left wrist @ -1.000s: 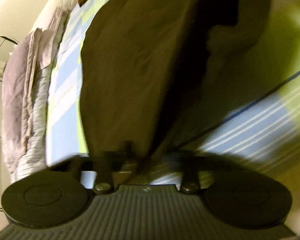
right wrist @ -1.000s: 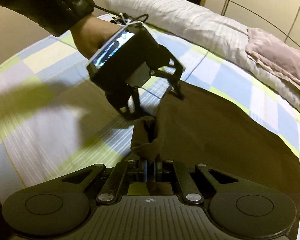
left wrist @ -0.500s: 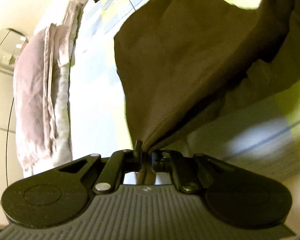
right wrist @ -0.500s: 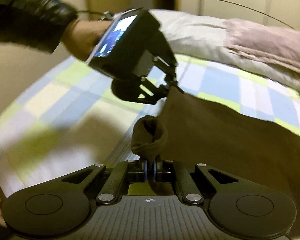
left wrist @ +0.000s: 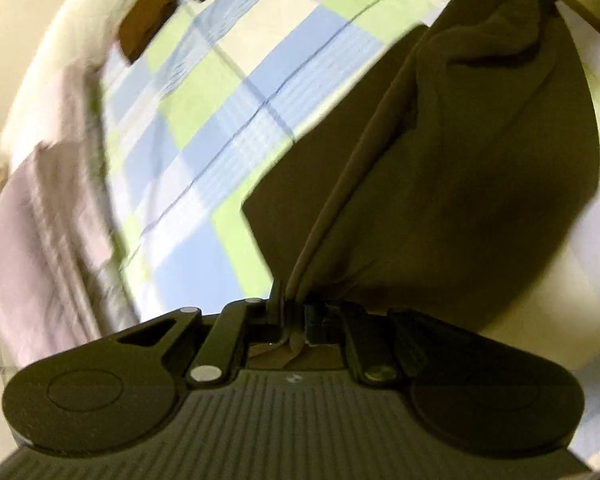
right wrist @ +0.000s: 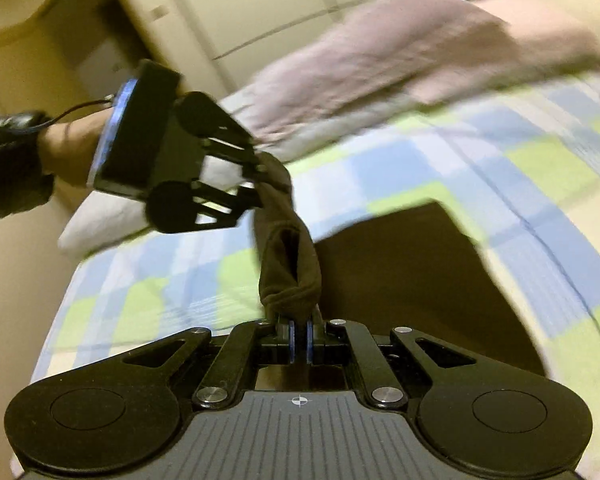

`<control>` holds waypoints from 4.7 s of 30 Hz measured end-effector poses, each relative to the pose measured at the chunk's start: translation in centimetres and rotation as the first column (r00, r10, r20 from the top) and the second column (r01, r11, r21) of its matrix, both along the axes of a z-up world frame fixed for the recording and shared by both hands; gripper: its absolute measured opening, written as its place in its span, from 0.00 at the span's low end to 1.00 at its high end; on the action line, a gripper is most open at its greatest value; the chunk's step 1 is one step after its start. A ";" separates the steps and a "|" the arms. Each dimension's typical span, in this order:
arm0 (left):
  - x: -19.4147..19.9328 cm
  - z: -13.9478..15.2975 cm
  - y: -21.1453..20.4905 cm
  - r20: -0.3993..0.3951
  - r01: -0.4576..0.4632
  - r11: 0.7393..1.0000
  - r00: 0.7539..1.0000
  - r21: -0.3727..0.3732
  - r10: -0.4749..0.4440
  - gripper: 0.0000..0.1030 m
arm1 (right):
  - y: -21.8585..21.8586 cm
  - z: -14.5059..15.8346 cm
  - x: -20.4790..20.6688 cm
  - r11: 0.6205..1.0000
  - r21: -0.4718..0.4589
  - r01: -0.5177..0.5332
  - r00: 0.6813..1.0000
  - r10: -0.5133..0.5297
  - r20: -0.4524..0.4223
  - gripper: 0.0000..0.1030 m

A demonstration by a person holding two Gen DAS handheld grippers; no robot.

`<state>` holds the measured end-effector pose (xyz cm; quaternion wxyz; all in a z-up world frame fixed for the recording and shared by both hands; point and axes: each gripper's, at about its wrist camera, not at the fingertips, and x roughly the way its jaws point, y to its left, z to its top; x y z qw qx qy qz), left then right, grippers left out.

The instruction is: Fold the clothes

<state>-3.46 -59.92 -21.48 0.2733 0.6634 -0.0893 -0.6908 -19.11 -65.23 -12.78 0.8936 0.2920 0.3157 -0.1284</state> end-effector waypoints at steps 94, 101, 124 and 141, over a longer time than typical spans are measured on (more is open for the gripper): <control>11.3 -6.9 5.9 -0.306 -0.658 0.669 0.595 0.345 0.743 0.32 | 5.5 -9.5 5.8 0.989 0.081 -0.125 0.888 0.148 -0.435 0.56; 12.1 -6.0 8.7 -0.300 -0.652 0.675 0.605 0.346 0.738 0.32 | 7.5 -9.4 7.2 0.996 0.055 -0.068 0.884 0.086 -0.459 0.56; 6.2 -10.1 13.8 -0.212 -0.213 0.974 0.958 -0.080 0.192 0.60 | 10.5 -12.2 8.4 0.951 -0.233 -0.206 0.806 0.030 -0.591 0.56; 4.9 -16.2 7.4 0.035 0.248 0.957 0.969 -0.151 -0.245 0.24 | 10.5 -16.6 9.9 0.893 -0.319 -0.317 0.800 0.071 -0.596 0.58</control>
